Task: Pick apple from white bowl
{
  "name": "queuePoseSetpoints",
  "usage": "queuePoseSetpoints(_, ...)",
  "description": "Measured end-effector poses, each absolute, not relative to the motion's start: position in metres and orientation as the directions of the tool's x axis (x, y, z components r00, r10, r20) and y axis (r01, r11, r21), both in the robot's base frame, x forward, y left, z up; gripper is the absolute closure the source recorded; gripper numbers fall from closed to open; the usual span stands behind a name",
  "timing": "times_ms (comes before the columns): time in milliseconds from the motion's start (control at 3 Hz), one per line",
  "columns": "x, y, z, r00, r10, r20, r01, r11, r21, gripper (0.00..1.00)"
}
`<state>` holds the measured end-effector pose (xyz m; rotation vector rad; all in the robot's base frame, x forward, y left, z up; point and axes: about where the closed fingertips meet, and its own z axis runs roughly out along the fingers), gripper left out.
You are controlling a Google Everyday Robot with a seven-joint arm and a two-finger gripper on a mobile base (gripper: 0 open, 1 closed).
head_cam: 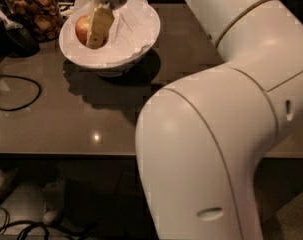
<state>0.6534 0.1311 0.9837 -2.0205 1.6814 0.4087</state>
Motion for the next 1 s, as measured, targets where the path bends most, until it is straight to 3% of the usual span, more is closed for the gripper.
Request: queuePoseSetpoints(1000,0.564,0.107,0.999,0.133,-0.833,-0.537,-0.982,-0.037,-0.186,1.00)
